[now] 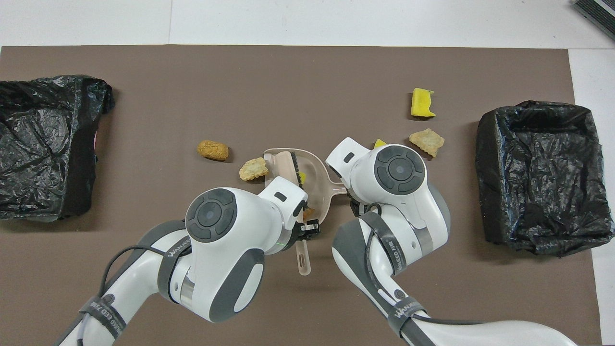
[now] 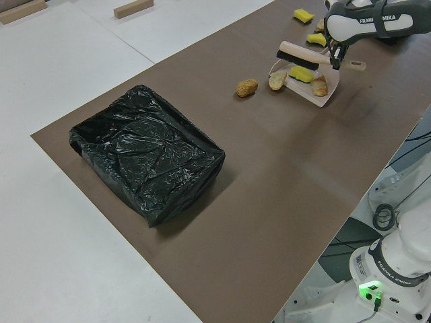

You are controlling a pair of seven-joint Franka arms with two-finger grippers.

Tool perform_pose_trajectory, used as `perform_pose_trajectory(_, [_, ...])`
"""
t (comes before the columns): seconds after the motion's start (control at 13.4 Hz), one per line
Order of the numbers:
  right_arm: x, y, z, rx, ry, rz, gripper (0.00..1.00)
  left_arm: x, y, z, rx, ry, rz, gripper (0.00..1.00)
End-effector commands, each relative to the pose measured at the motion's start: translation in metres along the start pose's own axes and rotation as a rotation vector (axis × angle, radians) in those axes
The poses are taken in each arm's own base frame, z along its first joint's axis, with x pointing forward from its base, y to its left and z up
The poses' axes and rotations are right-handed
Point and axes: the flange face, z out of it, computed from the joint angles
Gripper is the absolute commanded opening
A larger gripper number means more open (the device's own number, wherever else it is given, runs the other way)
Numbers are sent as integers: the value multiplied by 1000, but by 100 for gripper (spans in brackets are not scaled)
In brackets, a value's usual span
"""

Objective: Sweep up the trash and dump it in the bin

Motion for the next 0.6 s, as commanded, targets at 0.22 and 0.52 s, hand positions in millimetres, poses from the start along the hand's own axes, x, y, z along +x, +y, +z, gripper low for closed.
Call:
perform_pose_trajectory(0.22, [6,-4,10,-10,10,28,0,113,-96,-46,137,-6,75,0])
perform_pose_trajectory(0.52, [5,-4,10,-8,9,27,0,151,-166,-44,258,-17,200,0])
